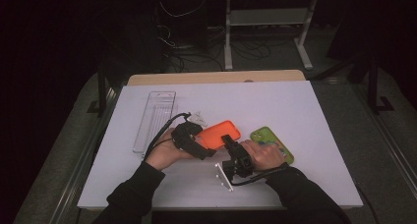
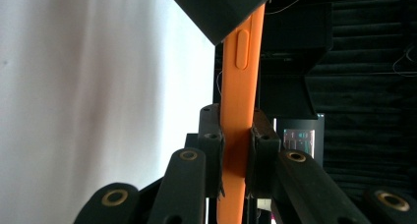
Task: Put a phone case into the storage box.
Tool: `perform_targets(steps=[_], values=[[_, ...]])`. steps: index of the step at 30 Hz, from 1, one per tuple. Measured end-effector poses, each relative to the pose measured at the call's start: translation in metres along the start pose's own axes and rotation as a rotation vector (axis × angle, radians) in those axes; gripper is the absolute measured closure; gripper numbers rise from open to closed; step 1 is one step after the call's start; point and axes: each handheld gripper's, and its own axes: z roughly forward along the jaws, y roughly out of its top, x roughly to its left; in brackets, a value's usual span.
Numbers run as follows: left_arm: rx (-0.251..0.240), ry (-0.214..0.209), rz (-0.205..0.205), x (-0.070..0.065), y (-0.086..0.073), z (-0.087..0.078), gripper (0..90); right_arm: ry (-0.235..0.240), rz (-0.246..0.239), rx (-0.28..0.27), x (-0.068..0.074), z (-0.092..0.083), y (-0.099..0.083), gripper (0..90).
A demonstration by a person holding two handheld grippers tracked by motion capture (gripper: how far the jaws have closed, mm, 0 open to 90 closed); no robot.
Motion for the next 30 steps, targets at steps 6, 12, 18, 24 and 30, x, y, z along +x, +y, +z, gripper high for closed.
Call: perform_targets(steps=[6, 12, 18, 24, 30], values=[[-0.029, -0.012, 0.004, -0.001, 0.000, 0.000, 0.0, 0.007, -0.007, -0.001, -0.001, 0.000, -0.001, 78.5], [-0.074, -0.026, 0.004, 0.003, -0.003, -0.011, 0.0, 0.009, 0.043, 0.006, -0.002, 0.002, -0.005, 78.4], [-0.104, -0.008, -0.015, 0.012, -0.008, -0.025, 0.0, 0.048, 0.115, 0.019, -0.009, 0.001, -0.011, 78.4], [-0.127, -0.001, -0.038, 0.014, -0.011, -0.028, 0.0, 0.094, 0.188, 0.034, -0.013, 0.002, -0.017, 78.3], [-0.122, 0.031, -0.025, 0.018, -0.013, -0.032, 0.0, 0.127, 0.334, 0.034, -0.023, 0.002, -0.027, 78.3]])
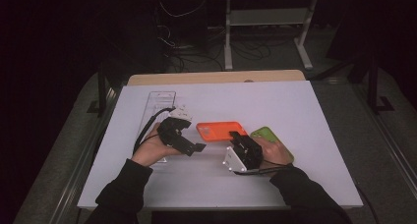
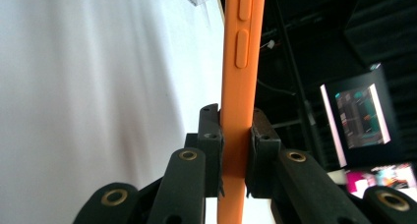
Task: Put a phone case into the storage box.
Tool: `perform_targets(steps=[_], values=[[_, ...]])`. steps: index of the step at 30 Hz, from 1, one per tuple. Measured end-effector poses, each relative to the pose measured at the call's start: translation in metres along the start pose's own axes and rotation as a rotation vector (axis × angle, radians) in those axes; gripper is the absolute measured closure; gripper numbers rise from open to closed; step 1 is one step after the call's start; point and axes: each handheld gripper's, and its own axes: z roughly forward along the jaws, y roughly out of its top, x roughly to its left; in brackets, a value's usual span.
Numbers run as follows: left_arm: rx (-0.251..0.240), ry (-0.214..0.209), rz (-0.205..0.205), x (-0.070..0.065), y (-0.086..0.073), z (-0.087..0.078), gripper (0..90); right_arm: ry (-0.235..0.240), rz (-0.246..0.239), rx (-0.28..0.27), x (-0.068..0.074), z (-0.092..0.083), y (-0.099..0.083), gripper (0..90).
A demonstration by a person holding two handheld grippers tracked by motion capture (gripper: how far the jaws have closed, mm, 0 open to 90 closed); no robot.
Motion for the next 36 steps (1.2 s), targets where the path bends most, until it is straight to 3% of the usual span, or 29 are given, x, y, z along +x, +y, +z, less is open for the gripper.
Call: perform_targets(steps=[2, 3, 5, 6, 7, 8, 9, 10, 11, 13, 15, 16, 17, 18, 19, 20, 21, 22, 23, 24, 25, 26, 28, 36], values=[[-0.004, 0.004, 0.006, 0.002, 0.000, -0.001, 0.0, 0.021, 0.046, 0.001, -0.005, 0.000, -0.002, 78.3], [-0.017, -0.001, -0.023, 0.001, -0.001, -0.001, 0.0, 0.046, 0.113, 0.002, -0.007, -0.001, -0.003, 78.3], [-0.021, 0.010, -0.005, 0.003, -0.001, -0.002, 0.0, 0.074, 0.212, 0.001, -0.010, -0.001, -0.004, 78.3], [-0.041, 0.013, -0.017, 0.003, -0.001, -0.001, 0.0, 0.090, 0.264, -0.006, -0.013, -0.001, -0.005, 78.3], [-0.026, 0.015, 0.003, 0.005, -0.001, -0.002, 0.0, 0.117, 0.337, -0.014, -0.018, 0.000, -0.009, 78.3], [-0.030, 0.013, -0.009, 0.004, -0.001, -0.002, 0.0, 0.117, 0.337, -0.014, -0.018, 0.000, -0.009, 78.3], [-0.029, 0.017, -0.007, 0.005, -0.001, -0.003, 0.0, 0.163, 0.421, -0.016, -0.023, 0.002, -0.012, 78.3], [-0.034, 0.020, -0.008, 0.004, -0.001, -0.002, 0.0, 0.188, 0.467, -0.019, -0.026, 0.002, -0.014, 78.3], [-0.041, 0.024, -0.013, 0.004, -0.001, -0.002, 0.0, 0.188, 0.467, -0.019, -0.026, 0.002, -0.014, 78.3], [-0.058, 0.031, -0.017, 0.004, 0.000, -0.002, 0.0, 0.241, 0.596, -0.031, -0.029, 0.003, -0.017, 78.3], [-0.075, 0.038, -0.028, 0.003, 0.000, -0.002, 0.0, 0.288, 0.687, -0.052, -0.034, 0.006, -0.021, 78.3], [-0.096, 0.043, -0.027, 0.003, 0.001, -0.002, 0.0, 0.338, 0.789, -0.054, -0.036, 0.006, -0.024, 78.3], [-0.096, 0.043, -0.027, 0.003, 0.001, -0.002, 0.0, 0.338, 0.789, -0.054, -0.036, 0.006, -0.024, 78.3], [-0.106, 0.043, -0.035, 0.002, 0.001, -0.001, 0.0, 0.355, 0.820, -0.060, -0.038, 0.007, -0.027, 78.3], [-0.104, 0.044, -0.037, 0.002, 0.001, -0.001, 0.0, 0.386, 0.889, -0.063, -0.041, 0.009, -0.031, 78.3], [-0.111, 0.046, -0.032, 0.002, 0.001, -0.001, 0.0, 0.401, 0.920, -0.068, -0.043, 0.009, -0.033, 78.3], [-0.115, 0.045, -0.038, 0.002, 0.002, -0.001, 0.0, 0.401, 0.920, -0.068, -0.043, 0.009, -0.033, 78.3], [-0.120, 0.044, -0.048, 0.001, 0.002, 0.000, 0.0, 0.430, 0.995, -0.095, -0.045, 0.010, -0.036, 78.3], [-0.123, 0.046, -0.048, 0.001, 0.002, 0.000, 0.0, 0.430, 0.995, -0.095, -0.045, 0.010, -0.036, 78.3], [-0.126, 0.049, -0.045, 0.001, 0.002, -0.001, 0.0, 0.456, 1.057, -0.110, -0.047, 0.011, -0.040, 78.3], [-0.133, 0.046, -0.052, 0.000, 0.003, -0.001, 0.0, 0.456, 1.057, -0.110, -0.047, 0.011, -0.040, 78.3], [-0.138, 0.048, -0.050, 0.000, 0.004, -0.001, 0.0, 0.470, 1.089, -0.119, -0.048, 0.011, -0.042, 78.4], [-0.147, 0.051, -0.056, 0.000, 0.004, -0.001, 0.0, 0.471, 1.091, -0.119, -0.048, 0.011, -0.042, 78.4], [-0.208, 0.063, -0.075, -0.002, 0.011, 0.001, 0.0, 0.469, 1.054, -0.115, -0.044, 0.012, -0.036, 78.4]])
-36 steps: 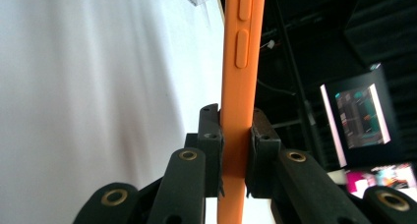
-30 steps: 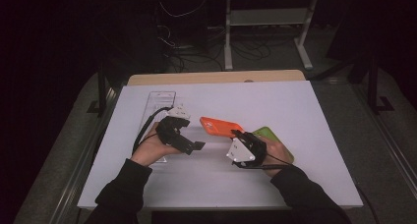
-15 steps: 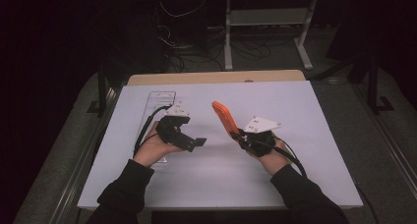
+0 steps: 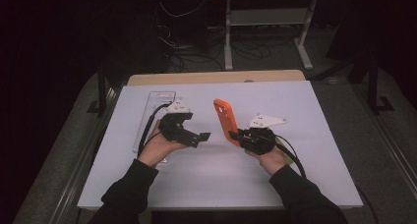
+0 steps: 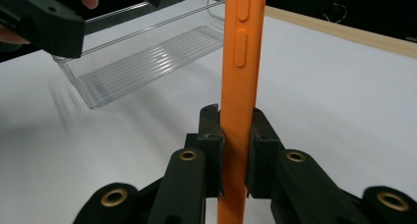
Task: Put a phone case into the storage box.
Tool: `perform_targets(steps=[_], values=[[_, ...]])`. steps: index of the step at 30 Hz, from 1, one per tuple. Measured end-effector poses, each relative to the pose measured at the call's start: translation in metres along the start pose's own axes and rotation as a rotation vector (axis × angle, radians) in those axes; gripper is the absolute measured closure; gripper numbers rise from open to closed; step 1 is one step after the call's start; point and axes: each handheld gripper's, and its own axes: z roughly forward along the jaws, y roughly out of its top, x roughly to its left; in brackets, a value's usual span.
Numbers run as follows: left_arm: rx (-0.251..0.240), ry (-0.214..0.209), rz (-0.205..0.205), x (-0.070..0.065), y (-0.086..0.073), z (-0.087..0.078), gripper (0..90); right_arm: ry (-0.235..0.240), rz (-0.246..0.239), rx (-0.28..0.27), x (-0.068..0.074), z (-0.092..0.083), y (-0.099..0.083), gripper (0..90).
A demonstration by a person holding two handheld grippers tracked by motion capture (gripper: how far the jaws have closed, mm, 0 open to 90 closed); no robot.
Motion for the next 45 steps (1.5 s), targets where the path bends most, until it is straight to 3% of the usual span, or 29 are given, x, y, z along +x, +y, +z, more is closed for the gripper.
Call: perform_targets(steps=[8, 17, 27, 45], values=[[-0.068, -0.007, -0.050, -0.003, 0.005, 0.008, 0.0, 0.010, -0.021, -0.008, 0.008, 0.003, 0.002, 78.4], [-0.111, -0.035, -0.103, -0.002, 0.008, 0.017, 0.0, 0.028, -0.026, -0.008, 0.014, 0.007, 0.002, 78.4], [-0.128, -0.056, -0.104, -0.005, 0.008, 0.021, 0.0, 0.048, -0.034, -0.005, 0.021, 0.010, 0.002, 78.4], [-0.156, -0.051, -0.107, -0.010, 0.006, 0.027, 0.0, 0.088, -0.030, -0.023, 0.032, 0.013, 0.004, 78.5]])
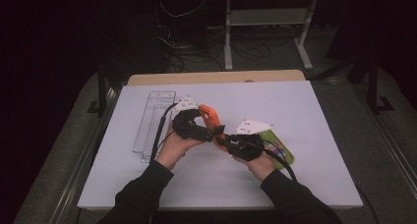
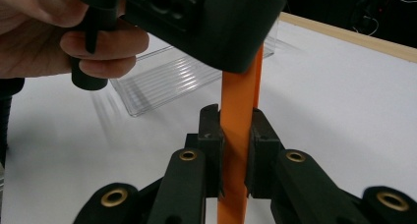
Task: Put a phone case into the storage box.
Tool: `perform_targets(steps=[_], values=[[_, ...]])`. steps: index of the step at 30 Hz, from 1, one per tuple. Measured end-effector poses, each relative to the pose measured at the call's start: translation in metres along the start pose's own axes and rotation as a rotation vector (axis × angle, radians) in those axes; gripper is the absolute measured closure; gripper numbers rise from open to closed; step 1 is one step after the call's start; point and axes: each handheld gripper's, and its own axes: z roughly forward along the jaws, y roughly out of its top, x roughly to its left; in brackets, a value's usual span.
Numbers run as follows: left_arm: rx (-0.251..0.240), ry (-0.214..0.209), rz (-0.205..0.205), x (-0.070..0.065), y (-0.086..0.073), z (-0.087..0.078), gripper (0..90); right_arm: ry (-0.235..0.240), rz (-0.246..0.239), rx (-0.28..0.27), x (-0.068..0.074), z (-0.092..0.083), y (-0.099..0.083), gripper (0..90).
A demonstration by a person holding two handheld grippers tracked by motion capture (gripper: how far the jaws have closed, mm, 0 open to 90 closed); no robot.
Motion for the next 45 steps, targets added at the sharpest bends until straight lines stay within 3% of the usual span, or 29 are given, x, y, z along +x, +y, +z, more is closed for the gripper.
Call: perform_targets(steps=[4, 7, 12, 28, 31, 37, 43, 45], values=[[-0.011, 0.003, -0.008, 0.001, -0.001, 0.000, 0.0, 0.007, 0.008, 0.006, 0.001, 0.000, 0.000, 78.4], [-0.027, -0.006, -0.020, 0.002, -0.001, -0.001, 7.6, 0.008, 0.004, 0.007, 0.002, 0.001, 0.000, 78.5], [-0.031, -0.017, -0.032, 0.002, -0.002, -0.001, 9.2, 0.006, -0.003, 0.010, 0.001, 0.001, -0.001, 78.5], [-0.029, -0.024, -0.023, 0.002, -0.003, -0.001, 12.5, -0.002, -0.036, 0.020, 0.001, 0.003, -0.002, 78.1], [-0.036, -0.024, -0.023, 0.002, -0.003, 0.000, 12.8, 0.009, -0.024, 0.025, 0.001, 0.003, -0.002, 77.5], [-0.030, -0.005, -0.013, 0.004, -0.003, -0.002, 13.3, 0.008, -0.019, 0.037, 0.000, 0.001, -0.001, 53.2], [-0.033, 0.004, -0.020, 0.004, -0.003, -0.003, 13.4, -0.048, -0.040, 0.095, -0.007, -0.005, -0.003, 25.3], [-0.034, 0.005, -0.017, 0.005, -0.003, -0.004, 13.4, -0.048, -0.040, 0.098, -0.009, -0.006, -0.004, 23.1]])
